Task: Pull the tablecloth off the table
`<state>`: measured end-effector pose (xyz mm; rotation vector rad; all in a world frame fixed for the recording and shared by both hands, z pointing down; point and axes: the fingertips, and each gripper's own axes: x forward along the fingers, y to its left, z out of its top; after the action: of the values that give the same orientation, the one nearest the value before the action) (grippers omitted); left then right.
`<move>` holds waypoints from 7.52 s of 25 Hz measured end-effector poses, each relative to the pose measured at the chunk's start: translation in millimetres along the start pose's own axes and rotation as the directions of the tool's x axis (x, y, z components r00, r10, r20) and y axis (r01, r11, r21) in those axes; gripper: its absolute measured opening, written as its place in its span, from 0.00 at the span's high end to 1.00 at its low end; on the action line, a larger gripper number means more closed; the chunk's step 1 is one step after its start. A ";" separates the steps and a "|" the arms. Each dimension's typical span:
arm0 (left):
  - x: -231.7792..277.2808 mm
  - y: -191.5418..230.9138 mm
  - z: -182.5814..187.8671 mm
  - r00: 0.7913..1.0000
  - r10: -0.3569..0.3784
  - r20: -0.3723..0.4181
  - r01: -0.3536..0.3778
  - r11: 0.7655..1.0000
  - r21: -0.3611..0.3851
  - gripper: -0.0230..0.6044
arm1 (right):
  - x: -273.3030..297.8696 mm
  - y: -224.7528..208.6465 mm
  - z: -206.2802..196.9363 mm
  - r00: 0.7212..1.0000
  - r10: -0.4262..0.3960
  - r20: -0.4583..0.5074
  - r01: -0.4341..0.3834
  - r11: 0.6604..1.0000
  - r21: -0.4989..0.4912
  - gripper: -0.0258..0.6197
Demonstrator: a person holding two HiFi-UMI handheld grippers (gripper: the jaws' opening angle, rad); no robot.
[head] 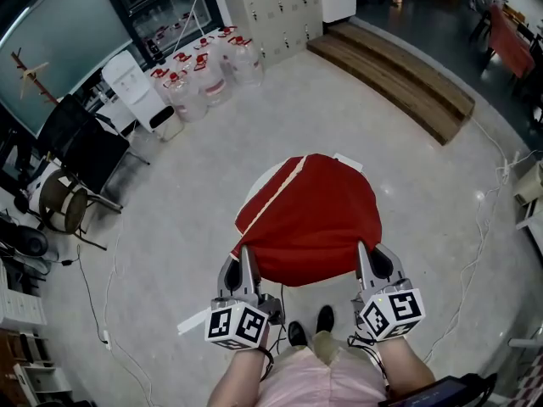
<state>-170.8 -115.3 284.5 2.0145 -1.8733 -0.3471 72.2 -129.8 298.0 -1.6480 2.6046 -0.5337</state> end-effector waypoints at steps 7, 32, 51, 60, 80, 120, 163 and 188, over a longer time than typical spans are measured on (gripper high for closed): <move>5.7 8.2 -0.7 1.000 0.000 -0.011 0.000 1.000 0.005 0.91 | 8.3 4.2 1.9 1.000 -0.004 0.000 0.004 1.000 -0.006 0.92; -29.6 37.6 -75.6 0.993 0.038 -0.114 -0.036 0.999 0.018 0.91 | -11.3 14.7 -31.1 1.000 0.002 -0.031 -0.004 0.998 -0.062 0.92; -12.1 102.1 -235.7 0.958 0.049 -0.282 -0.099 0.982 -0.163 0.81 | 22.0 -2.9 -114.8 0.979 0.038 -0.203 -0.059 0.994 -0.096 0.92; 2.1 136.7 -307.7 0.955 0.008 -0.297 -0.116 0.931 -0.346 0.33 | 29.9 -11.0 -142.3 0.968 0.062 -0.243 -0.089 0.991 -0.100 0.92; 72.4 175.9 -298.8 0.932 0.150 -0.329 -0.195 0.975 -0.108 0.32 | 67.9 -14.0 -162.4 0.940 0.135 -0.313 -0.155 0.987 -0.042 0.92; 20.2 112.2 -155.7 0.929 0.105 -0.355 -0.093 0.994 0.052 0.91 | 26.9 17.5 -98.4 0.991 -0.022 -0.132 0.026 0.999 0.027 0.92; -77.6 61.2 -16.0 0.981 0.003 -0.196 0.031 0.986 0.166 0.91 | -70.8 102.1 7.3 0.989 -0.007 0.151 0.003 1.000 0.028 0.92; -156.1 -14.4 -32.9 0.987 0.004 -0.159 0.027 0.980 0.197 0.91 | -176.2 92.8 35.4 0.976 0.059 0.209 -0.060 0.998 -0.004 0.92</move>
<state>-157.7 43.9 297.5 2.1119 -1.8606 0.0006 76.1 51.3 207.9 -1.5275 2.4901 -0.3402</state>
